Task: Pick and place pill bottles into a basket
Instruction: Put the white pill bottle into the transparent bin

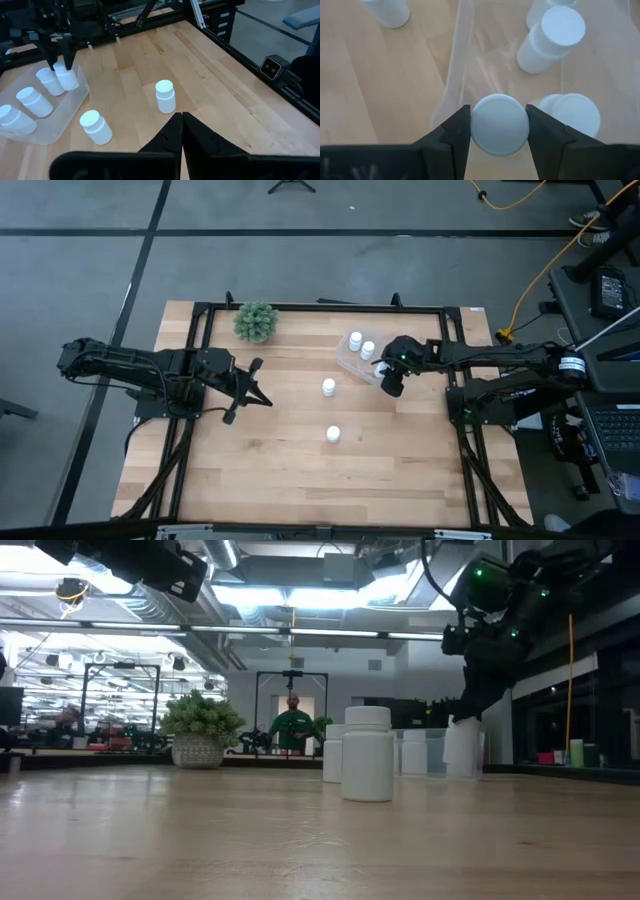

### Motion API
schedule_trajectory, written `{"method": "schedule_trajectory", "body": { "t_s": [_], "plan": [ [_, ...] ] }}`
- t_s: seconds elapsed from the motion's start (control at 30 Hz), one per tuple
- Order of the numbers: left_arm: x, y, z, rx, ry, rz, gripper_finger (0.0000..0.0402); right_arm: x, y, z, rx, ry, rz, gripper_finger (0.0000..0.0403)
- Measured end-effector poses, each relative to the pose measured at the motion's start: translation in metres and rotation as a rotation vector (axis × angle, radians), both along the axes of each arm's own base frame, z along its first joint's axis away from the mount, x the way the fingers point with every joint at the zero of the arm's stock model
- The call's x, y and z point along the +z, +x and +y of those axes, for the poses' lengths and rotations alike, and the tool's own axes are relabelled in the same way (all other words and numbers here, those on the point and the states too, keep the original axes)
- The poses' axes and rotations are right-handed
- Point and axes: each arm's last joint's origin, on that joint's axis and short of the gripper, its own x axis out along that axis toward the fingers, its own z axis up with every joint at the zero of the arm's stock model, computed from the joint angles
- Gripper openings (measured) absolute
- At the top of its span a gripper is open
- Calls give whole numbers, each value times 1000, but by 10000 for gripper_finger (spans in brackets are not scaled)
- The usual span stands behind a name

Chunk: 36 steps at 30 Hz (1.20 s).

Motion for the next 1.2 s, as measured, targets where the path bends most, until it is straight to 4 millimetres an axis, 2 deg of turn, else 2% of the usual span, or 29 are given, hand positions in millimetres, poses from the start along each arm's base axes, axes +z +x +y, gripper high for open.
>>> {"method": "schedule_trajectory", "body": {
  "t_s": [0.37, 0.87, 1.2],
  "plan": [
    [0, 0, 0, -1, 1, 0, 3, -5, 2, -9, -15, 34, 3, 158],
    [0, 0, 0, -1, 2, -1, 3, -15, 9, -11, 5, 33, 31, 160],
    [0, 0, 0, -1, 2, 0, 7, -16, 9, -11, -20, 50, 29, 212]
  ]
}}
